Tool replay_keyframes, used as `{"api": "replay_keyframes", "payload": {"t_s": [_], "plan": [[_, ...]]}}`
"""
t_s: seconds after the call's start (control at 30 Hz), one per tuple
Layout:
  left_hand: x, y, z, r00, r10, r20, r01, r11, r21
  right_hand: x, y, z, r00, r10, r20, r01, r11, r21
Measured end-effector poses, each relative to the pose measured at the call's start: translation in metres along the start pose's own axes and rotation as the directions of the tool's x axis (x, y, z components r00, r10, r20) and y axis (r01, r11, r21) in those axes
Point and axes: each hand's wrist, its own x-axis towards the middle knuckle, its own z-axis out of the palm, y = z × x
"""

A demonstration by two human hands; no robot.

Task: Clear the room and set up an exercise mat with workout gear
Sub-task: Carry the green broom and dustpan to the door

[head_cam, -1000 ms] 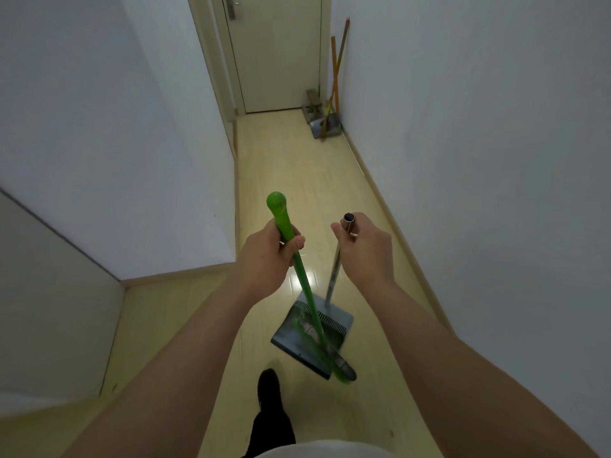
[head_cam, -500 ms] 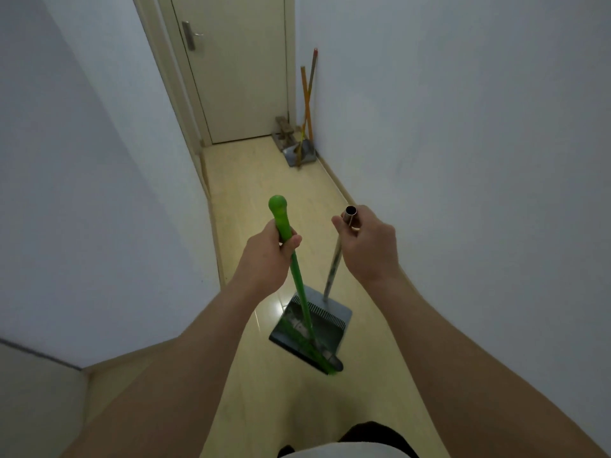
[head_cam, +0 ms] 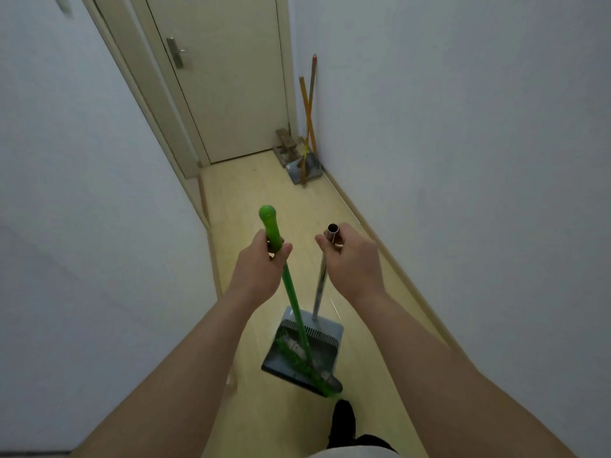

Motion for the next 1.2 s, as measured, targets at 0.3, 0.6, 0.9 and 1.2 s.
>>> {"api": "replay_keyframes", "payload": {"t_s": [0.3, 0.6, 0.9, 1.2], "plan": [[0.153, 0.005, -0.012, 0.995, -0.095, -0.041, 0.094, 0.995, -0.042, 0.156, 0.007, 0.056, 0.997, 0.005, 0.078, -0.006, 1.000, 0.003], [0.335, -0.030, -0.040, 0.998, -0.007, -0.058, 0.012, 0.997, 0.081, 0.308, 0.014, 0.151, 0.995, 0.090, 0.030, -0.088, 0.994, -0.062], [0.504, -0.031, -0.062, 0.987, 0.149, 0.062, -0.156, 0.981, 0.114, 0.438, 0.008, 0.211, 0.986, 0.124, -0.114, -0.128, 0.991, -0.030], [0.652, -0.020, -0.048, 0.971, 0.232, -0.053, -0.221, 0.962, 0.158, 0.575, 0.035, 0.252, 0.980, 0.126, -0.156, -0.124, 0.992, 0.021]]}}
